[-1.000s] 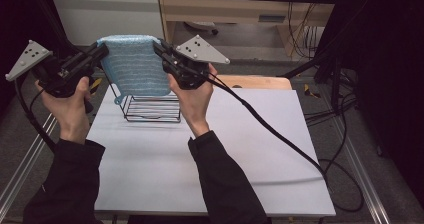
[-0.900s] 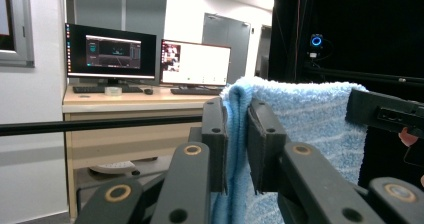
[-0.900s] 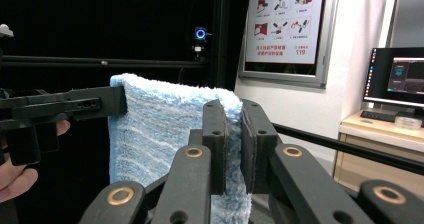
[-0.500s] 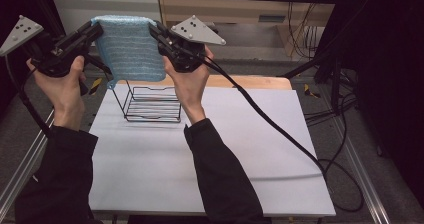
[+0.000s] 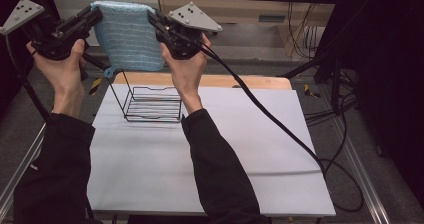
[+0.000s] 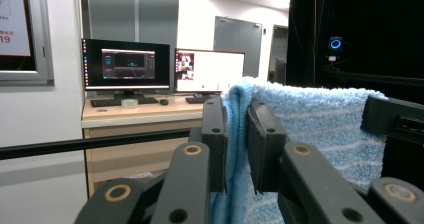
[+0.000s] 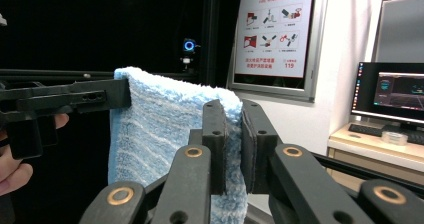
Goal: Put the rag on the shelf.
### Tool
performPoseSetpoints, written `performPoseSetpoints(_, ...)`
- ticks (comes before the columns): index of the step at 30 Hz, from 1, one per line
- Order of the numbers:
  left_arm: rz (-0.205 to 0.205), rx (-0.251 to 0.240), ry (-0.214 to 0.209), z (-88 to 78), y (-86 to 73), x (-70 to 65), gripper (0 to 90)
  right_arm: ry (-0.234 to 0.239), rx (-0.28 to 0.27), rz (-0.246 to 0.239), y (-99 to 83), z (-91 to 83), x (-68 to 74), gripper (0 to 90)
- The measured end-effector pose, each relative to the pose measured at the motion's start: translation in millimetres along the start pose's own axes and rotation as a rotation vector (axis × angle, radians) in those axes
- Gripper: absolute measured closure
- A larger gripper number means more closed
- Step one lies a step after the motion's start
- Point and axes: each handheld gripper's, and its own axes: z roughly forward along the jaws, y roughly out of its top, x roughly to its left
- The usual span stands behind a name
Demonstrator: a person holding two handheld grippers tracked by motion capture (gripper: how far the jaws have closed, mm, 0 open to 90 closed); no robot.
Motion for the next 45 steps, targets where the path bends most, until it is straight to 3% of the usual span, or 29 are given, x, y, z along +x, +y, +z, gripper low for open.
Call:
performPoseSetpoints(13, 0.001, 0.022, 0.015, 27.9, 0.1, 12.0, 79.3, -0.029, 0.025, -0.009, 0.7, 17.9, -13.7, 82.8)
performPoseSetpoints(20, 0.023, 0.011, 0.009, 40.2, 3.3, 11.9, 79.3, -0.047, 0.011, -0.007, 2.7, 20.9, -21.6, 82.6)
performPoseSetpoints(27, -0.004, -0.005, -0.012, 51.9, -2.4, 20.0, 79.2, -0.061, 0.018, -0.006, 1.9, 26.1, -28.5, 82.6)
performPoseSetpoints(30, 0.008, 0.000, -0.007, 55.4, -5.1, 21.5, 79.1, -0.064, 0.029, 0.000, -0.1, 28.9, -31.1, 82.6)
performPoseSetpoints(45, 0.012, 0.041, 0.004, 45.5, -39.4, 36.7, 79.2, -0.049, 0.095, -0.031, -24.4, 44.0, -30.3, 82.6)
